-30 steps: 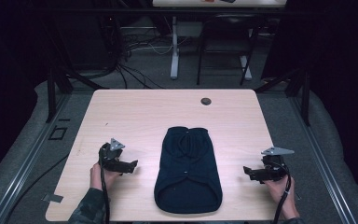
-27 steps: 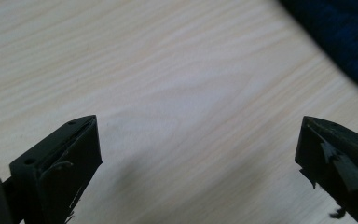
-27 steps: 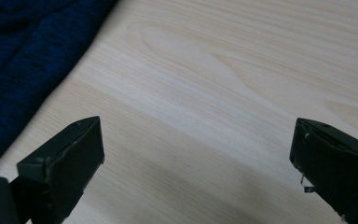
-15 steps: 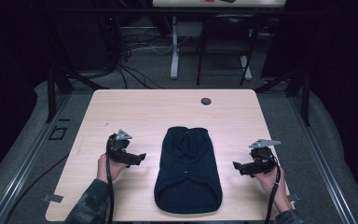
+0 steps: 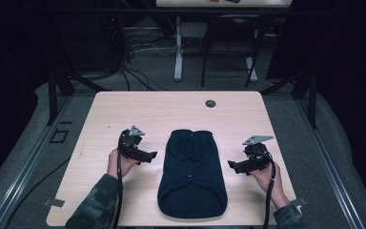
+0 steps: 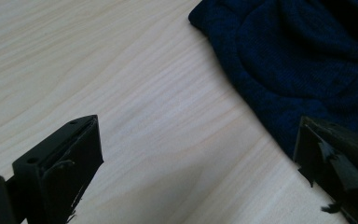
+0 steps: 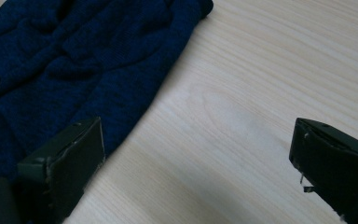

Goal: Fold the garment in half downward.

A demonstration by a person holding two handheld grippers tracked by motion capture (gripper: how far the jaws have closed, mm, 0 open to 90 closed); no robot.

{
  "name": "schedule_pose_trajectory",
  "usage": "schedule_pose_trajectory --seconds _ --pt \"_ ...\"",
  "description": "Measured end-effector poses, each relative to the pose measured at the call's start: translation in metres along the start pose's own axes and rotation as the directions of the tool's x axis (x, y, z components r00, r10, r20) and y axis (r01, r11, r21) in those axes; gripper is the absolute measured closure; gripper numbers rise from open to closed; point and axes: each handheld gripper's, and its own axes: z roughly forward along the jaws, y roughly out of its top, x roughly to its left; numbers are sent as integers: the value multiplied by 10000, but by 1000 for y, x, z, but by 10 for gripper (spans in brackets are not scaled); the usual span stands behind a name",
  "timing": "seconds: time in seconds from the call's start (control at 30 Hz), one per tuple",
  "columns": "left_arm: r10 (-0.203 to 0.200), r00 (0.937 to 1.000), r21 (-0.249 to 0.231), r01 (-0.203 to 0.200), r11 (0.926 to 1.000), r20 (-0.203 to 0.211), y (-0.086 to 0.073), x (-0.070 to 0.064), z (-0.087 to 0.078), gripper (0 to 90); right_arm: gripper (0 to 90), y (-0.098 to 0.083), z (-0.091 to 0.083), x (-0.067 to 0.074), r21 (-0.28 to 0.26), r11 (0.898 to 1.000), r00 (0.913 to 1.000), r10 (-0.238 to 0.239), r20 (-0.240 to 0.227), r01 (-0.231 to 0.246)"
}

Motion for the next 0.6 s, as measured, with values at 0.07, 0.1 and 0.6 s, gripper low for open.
schedule_pose_trajectory --seconds 0.07,0.1,0.6 --pt "26 10000 -48 -26 10000 -10 4 -1 1 10 26 3 2 1 2 10000 10000 -58 -22 58" --pt "60 10000 -66 -60 10000 -10 6 -1 2 11 26 5 3 1 5 10000 10000 -47 -59 47" --pt "176 9996 -85 -175 9998 213 39 -6 21 13 23 43 21 2 28 9997 9986 -255 -459 257"
